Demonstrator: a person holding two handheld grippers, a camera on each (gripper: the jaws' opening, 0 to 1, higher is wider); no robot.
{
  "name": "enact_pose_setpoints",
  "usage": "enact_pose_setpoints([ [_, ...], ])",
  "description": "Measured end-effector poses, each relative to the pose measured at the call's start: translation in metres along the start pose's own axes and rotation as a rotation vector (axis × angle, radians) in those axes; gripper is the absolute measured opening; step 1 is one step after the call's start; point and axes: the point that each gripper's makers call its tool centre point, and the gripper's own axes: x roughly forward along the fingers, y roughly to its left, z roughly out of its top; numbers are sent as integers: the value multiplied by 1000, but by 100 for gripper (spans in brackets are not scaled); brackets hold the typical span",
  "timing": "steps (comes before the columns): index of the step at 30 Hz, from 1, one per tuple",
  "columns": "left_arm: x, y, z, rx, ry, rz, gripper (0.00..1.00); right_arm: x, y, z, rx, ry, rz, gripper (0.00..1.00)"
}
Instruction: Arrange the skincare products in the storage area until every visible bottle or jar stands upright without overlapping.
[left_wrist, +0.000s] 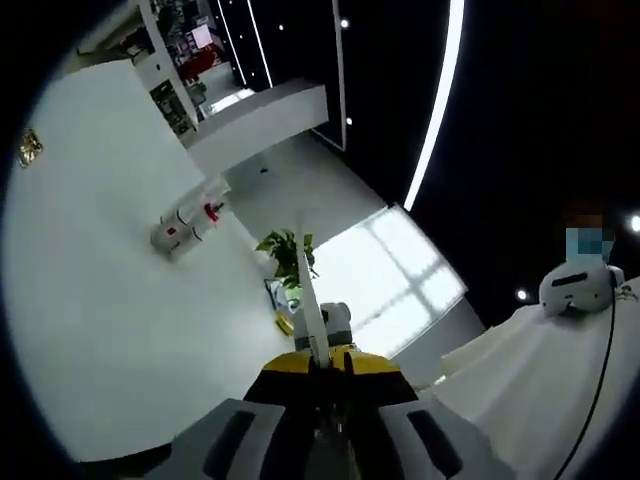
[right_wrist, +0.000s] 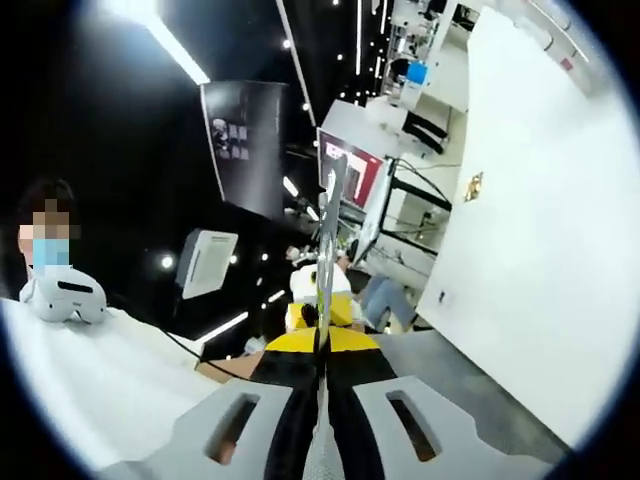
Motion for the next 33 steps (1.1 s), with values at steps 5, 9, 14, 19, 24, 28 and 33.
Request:
enact_pose_setpoints([
  [5,-1,6,-9,-34,48,22,3,6,-2,-6,-39,32,-24,0],
  [9,-2,2,-8,-23,42,9,2,11,2,4,-114,-37,-22,4],
  [14,8,3,-40,-6,207,24,2,18,5,18,-135,-70,-39,9],
  [19,8,-1,-32,-1,161,10,6,20,4,20,-136,-46,-45,1],
  [24,9,5,-50,4,254,36,10,16,7,42,-96,-153,-25,0],
  [28,9,4,-50,1,258,33,2,22,7,40,-111,-105,-42,0],
  [33,8,-4,-34,-11,173,5,2,23,1,38,-144,-85,-76,17],
])
